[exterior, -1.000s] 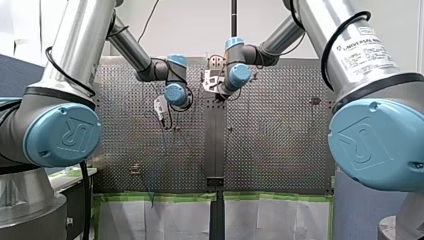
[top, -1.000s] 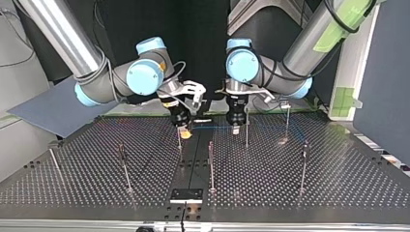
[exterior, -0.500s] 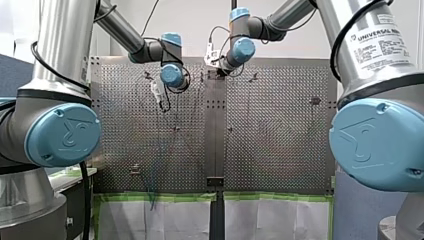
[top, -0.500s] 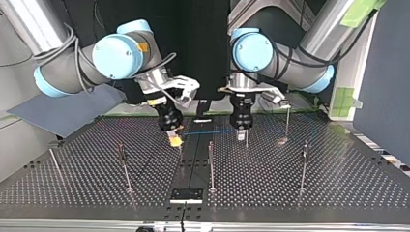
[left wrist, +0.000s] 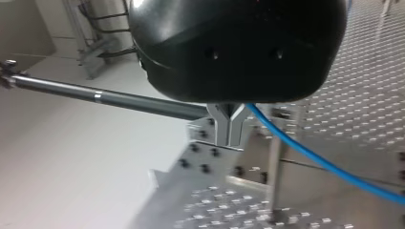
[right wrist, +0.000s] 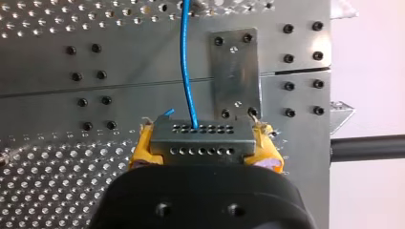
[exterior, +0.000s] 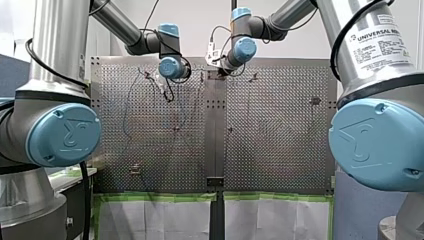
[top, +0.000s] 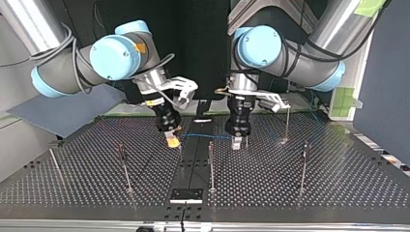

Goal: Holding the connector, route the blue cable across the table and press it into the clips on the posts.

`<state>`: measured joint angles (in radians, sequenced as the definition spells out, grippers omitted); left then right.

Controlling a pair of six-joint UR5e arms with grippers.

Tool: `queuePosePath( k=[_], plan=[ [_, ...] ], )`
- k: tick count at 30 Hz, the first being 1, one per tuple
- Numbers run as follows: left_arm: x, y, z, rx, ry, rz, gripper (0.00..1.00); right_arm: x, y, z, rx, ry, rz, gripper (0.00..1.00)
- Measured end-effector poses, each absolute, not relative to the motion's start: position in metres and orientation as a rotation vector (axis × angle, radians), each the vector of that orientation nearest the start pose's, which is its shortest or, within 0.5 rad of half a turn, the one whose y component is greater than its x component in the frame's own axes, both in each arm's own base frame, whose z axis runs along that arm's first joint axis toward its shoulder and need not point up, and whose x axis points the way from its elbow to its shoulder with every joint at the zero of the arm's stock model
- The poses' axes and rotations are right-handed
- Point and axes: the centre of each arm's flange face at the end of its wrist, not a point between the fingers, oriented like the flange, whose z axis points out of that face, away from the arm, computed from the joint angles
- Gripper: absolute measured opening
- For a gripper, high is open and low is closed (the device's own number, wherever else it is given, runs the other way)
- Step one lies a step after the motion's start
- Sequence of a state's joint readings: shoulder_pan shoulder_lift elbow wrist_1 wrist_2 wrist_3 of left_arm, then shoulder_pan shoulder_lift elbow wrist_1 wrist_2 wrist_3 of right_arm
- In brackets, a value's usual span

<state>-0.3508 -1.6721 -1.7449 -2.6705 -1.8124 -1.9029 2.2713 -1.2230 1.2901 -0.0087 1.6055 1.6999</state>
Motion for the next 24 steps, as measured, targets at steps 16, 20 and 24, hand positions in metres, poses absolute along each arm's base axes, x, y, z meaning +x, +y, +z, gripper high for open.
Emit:
queuePosePath(
  k=[16,20,24],
  plan=[
    [0.489,-0.289,0.370,-0.176,1.403,-0.414,0.01,0.496,-0.413,0.429,1.703,-0.997,1.737,0.00],
    [0.494,-0.288,0.378,-0.177,1.383,-0.432,0.01,0.495,-0.415,0.429,1.704,-0.995,1.742,0.00],
    [0.503,-0.289,0.380,-0.175,1.379,-0.446,0.01,0.493,-0.418,0.429,1.699,-0.997,1.745,0.00]
  ],
)
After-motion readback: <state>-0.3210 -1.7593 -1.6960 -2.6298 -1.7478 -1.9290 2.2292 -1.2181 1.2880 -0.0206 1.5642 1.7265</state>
